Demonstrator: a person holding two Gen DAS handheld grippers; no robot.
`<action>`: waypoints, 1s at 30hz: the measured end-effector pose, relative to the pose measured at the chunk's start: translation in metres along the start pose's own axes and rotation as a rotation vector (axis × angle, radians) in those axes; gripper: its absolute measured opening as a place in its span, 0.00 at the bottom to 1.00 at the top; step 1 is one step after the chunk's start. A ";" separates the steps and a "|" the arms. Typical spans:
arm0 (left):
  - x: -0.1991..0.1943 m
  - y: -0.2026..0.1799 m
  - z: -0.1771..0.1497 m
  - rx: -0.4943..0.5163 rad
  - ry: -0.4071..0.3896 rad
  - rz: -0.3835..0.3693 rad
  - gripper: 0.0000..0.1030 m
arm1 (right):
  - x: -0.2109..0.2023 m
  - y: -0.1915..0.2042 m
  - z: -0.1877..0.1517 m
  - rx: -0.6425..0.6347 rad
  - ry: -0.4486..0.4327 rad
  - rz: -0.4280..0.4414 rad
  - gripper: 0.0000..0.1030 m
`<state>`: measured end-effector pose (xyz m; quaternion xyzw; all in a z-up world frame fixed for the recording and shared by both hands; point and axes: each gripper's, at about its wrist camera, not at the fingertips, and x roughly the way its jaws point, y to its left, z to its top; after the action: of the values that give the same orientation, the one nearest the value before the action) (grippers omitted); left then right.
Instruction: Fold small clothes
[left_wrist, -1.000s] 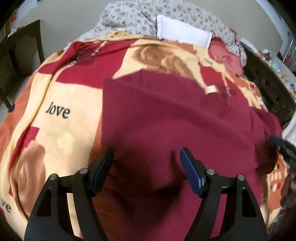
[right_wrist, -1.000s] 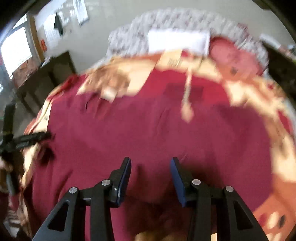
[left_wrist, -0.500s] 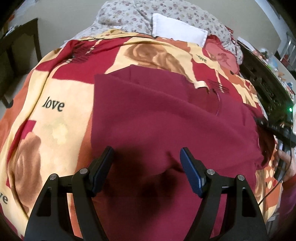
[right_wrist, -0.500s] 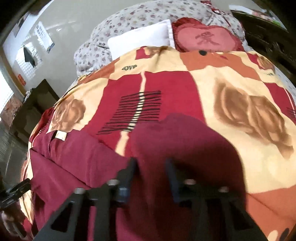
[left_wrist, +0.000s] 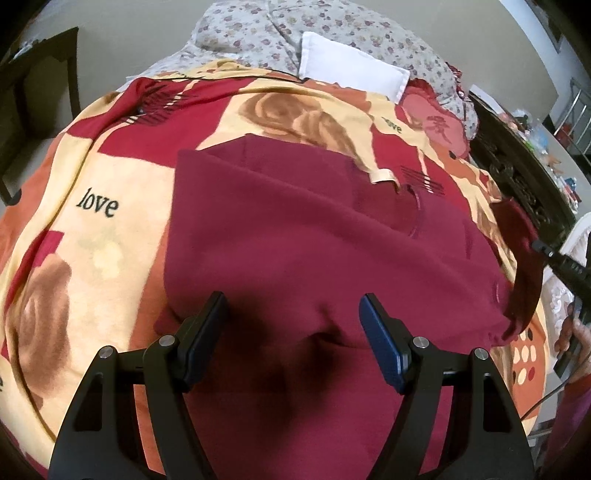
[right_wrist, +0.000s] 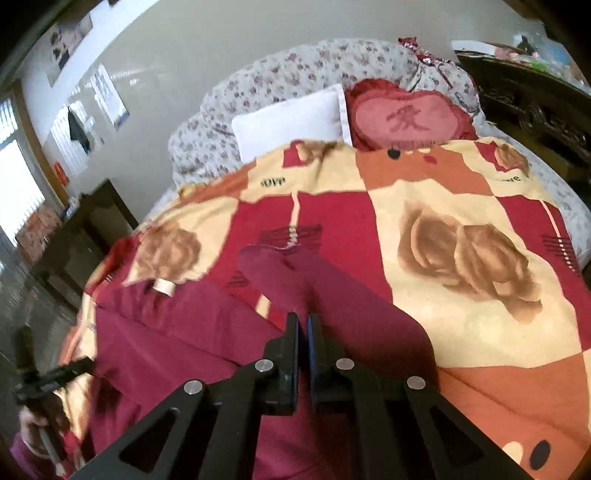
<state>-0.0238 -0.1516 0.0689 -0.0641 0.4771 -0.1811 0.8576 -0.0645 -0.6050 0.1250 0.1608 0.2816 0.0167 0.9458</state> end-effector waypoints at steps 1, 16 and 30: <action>0.000 -0.001 0.000 0.003 0.001 0.000 0.72 | -0.010 -0.003 0.002 0.042 -0.021 0.065 0.04; -0.058 0.025 0.015 -0.067 -0.165 -0.004 0.72 | 0.003 0.177 0.020 -0.149 0.156 0.778 0.04; -0.055 0.064 0.014 -0.062 -0.153 0.030 0.72 | 0.136 0.243 -0.006 -0.225 0.306 0.516 0.45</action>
<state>-0.0228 -0.0722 0.1021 -0.0971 0.4165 -0.1479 0.8918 0.0611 -0.3559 0.1249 0.1169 0.3669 0.3113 0.8688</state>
